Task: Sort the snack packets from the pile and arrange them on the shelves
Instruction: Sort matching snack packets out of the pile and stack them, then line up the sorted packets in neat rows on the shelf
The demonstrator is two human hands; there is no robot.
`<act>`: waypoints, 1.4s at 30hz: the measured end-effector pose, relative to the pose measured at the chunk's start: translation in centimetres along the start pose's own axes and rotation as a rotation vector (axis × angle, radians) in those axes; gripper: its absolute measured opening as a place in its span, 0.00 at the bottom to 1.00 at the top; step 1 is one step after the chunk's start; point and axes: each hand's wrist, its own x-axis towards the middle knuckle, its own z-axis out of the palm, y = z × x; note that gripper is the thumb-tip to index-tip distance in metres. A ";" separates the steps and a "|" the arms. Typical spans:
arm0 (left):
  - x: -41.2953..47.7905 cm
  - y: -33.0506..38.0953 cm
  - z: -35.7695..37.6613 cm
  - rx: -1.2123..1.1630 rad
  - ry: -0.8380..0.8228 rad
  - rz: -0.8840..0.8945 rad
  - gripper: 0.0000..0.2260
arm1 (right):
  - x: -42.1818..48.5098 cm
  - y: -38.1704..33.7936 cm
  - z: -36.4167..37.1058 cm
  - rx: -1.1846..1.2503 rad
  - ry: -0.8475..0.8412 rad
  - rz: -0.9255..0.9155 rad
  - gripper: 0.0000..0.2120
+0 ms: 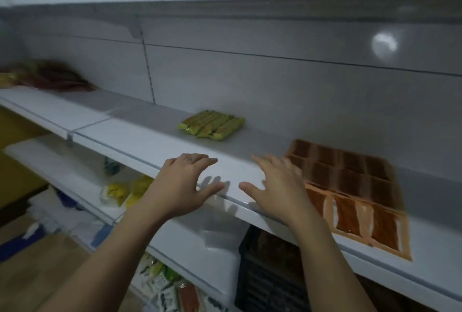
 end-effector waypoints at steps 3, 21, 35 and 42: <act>-2.0 -3.4 -2.1 0.046 0.044 -0.096 0.41 | 1.4 -3.3 0.6 0.010 -0.044 -0.099 0.35; -16.2 -33.0 -10.3 0.104 0.186 -0.577 0.32 | 12.4 -35.9 12.2 0.072 -0.135 -0.516 0.39; -19.9 -46.3 -11.4 0.077 0.201 -0.755 0.30 | 17.8 -50.0 21.7 0.139 -0.234 -0.613 0.38; -16.1 -53.8 -11.3 0.096 0.203 -0.777 0.28 | 24.4 -55.8 26.8 0.236 -0.248 -0.615 0.36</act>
